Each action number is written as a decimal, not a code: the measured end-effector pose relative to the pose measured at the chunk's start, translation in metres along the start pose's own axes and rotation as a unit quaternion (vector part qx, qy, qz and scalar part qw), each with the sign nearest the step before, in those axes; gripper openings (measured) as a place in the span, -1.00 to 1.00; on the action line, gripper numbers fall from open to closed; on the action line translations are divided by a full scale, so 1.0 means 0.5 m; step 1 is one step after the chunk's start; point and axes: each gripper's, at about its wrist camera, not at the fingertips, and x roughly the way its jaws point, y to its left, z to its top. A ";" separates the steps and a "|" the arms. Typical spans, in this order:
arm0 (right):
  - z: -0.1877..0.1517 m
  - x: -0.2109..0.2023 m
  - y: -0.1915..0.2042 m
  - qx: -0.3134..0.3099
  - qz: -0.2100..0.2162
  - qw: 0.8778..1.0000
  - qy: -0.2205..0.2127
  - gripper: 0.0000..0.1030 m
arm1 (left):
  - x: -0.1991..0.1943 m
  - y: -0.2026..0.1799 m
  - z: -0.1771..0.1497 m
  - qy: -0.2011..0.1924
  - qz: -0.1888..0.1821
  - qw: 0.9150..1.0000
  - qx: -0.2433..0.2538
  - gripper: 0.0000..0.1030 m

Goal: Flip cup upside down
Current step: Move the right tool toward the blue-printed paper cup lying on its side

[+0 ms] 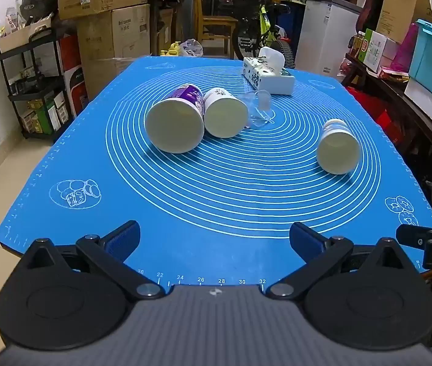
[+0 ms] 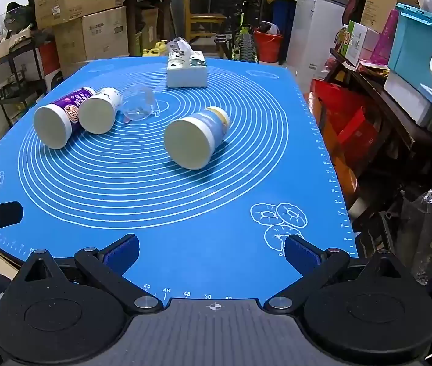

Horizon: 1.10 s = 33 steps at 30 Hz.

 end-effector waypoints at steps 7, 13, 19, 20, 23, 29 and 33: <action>-0.001 0.002 0.001 0.001 0.001 1.000 0.001 0.96 | 0.001 0.004 0.001 0.000 0.001 1.000 0.002 0.99; 0.000 0.000 0.001 0.001 0.001 1.000 0.000 0.96 | 0.000 0.001 -0.001 -0.002 0.002 1.000 0.005 0.99; -0.001 0.003 0.003 0.001 0.002 1.000 0.001 0.96 | 0.000 -0.001 0.000 -0.001 0.004 1.000 0.005 0.99; -0.001 0.002 0.002 0.001 0.002 1.000 0.001 0.96 | 0.001 -0.001 0.000 -0.001 0.004 1.000 0.005 0.99; -0.002 0.000 0.000 0.001 0.002 1.000 0.000 0.96 | 0.001 -0.001 0.000 -0.001 0.005 1.000 0.005 0.99; 0.000 0.004 0.007 -0.002 0.003 1.000 0.000 0.96 | 0.001 -0.001 0.000 -0.001 0.005 1.000 0.006 0.99; -0.002 0.000 0.004 -0.002 0.003 1.000 0.000 0.96 | 0.001 -0.002 0.000 0.001 0.005 1.000 0.008 0.99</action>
